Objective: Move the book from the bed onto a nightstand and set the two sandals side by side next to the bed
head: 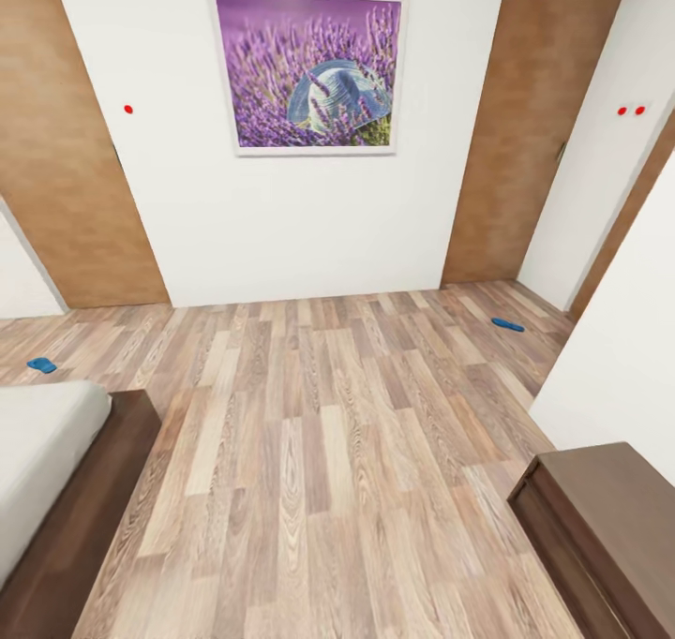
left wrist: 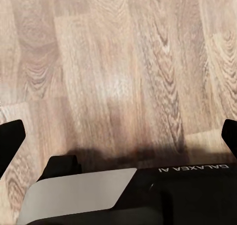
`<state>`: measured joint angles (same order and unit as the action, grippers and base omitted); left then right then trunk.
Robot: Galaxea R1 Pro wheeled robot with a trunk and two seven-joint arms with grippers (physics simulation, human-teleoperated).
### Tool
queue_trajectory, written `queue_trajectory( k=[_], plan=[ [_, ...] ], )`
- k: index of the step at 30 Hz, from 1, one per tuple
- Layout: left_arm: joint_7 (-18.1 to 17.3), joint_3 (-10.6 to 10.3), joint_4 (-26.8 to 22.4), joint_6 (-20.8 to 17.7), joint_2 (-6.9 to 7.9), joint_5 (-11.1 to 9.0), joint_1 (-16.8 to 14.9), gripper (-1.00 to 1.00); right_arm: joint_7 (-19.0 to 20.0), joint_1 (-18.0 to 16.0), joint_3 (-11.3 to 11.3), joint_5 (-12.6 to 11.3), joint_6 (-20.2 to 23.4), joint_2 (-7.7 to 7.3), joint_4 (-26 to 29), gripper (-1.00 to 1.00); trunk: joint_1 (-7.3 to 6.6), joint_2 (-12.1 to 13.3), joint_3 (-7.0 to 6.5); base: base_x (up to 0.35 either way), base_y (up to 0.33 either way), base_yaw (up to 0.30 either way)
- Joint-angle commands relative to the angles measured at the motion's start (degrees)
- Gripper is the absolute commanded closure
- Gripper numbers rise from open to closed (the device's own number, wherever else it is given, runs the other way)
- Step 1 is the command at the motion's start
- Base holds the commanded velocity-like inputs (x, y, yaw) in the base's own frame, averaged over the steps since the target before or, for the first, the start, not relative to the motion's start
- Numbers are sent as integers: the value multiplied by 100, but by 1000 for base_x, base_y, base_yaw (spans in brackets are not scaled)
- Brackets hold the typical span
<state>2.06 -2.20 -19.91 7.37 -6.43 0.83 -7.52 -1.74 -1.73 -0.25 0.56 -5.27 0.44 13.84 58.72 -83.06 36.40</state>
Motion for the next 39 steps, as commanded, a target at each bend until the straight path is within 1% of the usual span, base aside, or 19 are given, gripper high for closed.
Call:
queue_trajectory(
  k=[1,39],
  plan=[
    [22,-24,5,19,2,10,-3,-100,-17,-3,-2,5,-18,3,-4,-100,1,-2,5,185,0,31],
    [22,-17,5,19,2,-4,-3,-100,20,-3,-2,5,-18,-1,-4,-100,1,-2,5,303,0,2]
  ],
)
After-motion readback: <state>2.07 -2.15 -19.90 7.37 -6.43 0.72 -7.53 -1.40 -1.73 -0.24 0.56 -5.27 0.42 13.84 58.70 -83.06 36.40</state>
